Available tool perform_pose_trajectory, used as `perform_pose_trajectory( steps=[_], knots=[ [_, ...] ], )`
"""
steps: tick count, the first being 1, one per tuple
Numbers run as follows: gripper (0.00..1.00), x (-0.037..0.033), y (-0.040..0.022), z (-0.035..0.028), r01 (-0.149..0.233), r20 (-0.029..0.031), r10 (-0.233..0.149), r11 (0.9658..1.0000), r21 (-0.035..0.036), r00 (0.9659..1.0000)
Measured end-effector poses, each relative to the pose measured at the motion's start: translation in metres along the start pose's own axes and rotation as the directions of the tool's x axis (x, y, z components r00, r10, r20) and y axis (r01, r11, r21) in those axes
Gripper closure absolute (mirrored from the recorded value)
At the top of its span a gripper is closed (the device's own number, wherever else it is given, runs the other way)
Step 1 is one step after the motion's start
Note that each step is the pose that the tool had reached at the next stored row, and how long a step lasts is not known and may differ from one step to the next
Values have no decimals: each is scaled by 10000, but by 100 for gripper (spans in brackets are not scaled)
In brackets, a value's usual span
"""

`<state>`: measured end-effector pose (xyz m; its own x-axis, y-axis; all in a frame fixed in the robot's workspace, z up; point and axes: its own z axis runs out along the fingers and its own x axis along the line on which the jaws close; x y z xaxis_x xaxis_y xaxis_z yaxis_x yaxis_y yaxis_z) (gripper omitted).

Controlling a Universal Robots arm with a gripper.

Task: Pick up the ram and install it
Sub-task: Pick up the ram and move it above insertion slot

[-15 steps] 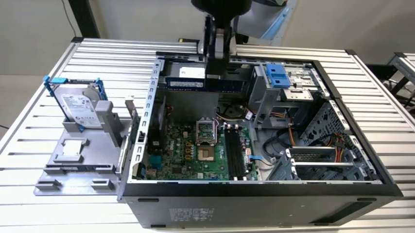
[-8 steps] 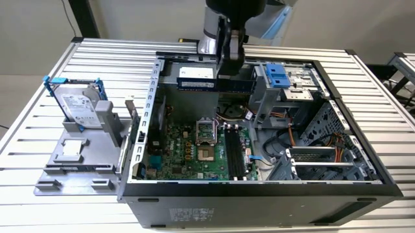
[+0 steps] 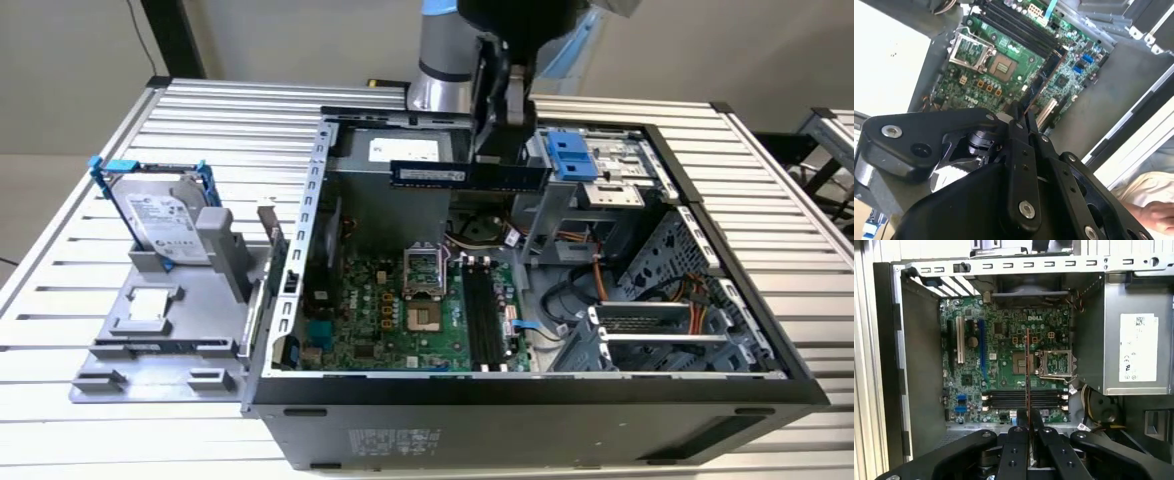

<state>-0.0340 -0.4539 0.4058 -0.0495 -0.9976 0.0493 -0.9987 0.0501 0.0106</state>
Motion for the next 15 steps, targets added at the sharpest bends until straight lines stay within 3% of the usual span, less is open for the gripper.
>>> perform_pose_trajectory(
  steps=[9,15],
  knots=[
    [100,-62,-324,19,1,-1,-1,10000,-2,10000],
    [100,-101,-474,33,0,-5,0,10000,-2,10000]
  ],
)
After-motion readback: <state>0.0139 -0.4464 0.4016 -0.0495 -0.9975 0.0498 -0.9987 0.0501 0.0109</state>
